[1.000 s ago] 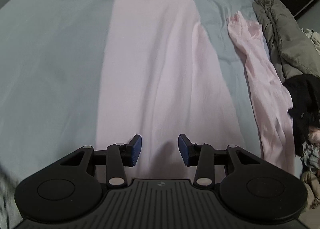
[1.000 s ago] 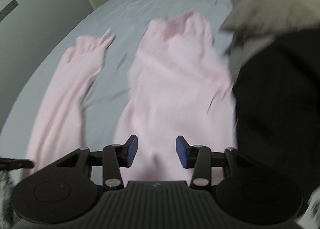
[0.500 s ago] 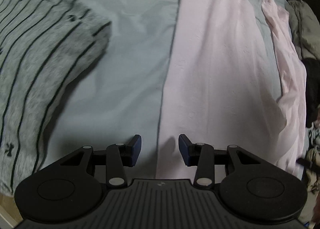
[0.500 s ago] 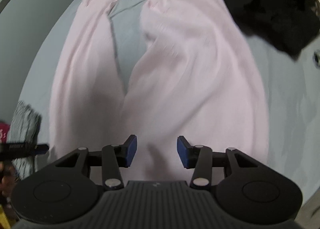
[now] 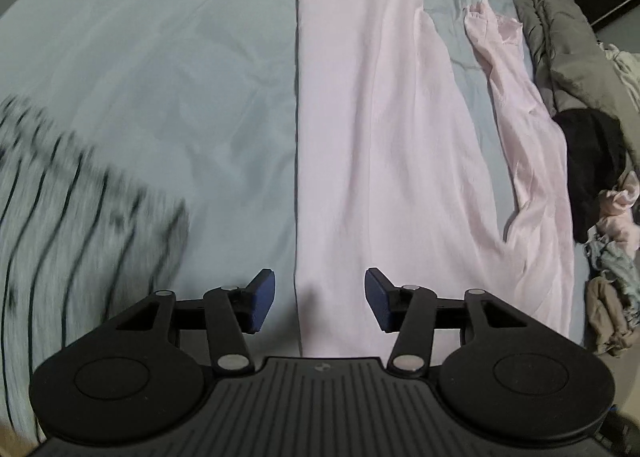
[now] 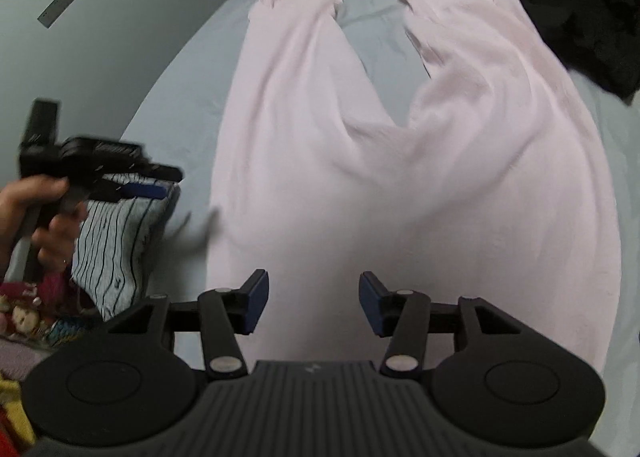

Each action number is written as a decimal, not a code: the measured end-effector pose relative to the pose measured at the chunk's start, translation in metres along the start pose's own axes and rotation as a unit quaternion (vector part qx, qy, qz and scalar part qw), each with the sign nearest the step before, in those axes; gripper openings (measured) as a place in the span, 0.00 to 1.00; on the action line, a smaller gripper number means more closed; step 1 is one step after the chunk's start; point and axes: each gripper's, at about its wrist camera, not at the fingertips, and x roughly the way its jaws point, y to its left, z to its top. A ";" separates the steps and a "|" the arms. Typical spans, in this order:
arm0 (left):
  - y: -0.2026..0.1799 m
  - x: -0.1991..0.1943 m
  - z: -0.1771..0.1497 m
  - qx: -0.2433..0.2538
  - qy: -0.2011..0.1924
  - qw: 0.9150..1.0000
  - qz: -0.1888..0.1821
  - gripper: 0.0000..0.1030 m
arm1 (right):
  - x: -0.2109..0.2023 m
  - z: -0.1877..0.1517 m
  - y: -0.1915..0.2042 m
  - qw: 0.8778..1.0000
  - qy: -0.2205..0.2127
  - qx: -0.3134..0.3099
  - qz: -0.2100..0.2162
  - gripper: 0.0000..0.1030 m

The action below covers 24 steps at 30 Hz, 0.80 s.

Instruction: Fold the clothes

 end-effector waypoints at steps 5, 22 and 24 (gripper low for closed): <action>0.016 0.019 0.056 0.076 0.039 0.996 -0.028 0.46 | -0.001 -0.017 0.057 0.994 -0.039 0.049 -0.095 0.54; 0.015 0.063 0.166 0.153 0.073 0.985 -0.023 0.47 | 0.063 -0.103 0.199 0.960 -0.009 0.132 -0.247 0.55; 0.009 0.074 0.172 0.168 0.081 0.982 -0.015 0.47 | 0.079 -0.112 0.201 0.963 -0.001 0.107 -0.246 0.55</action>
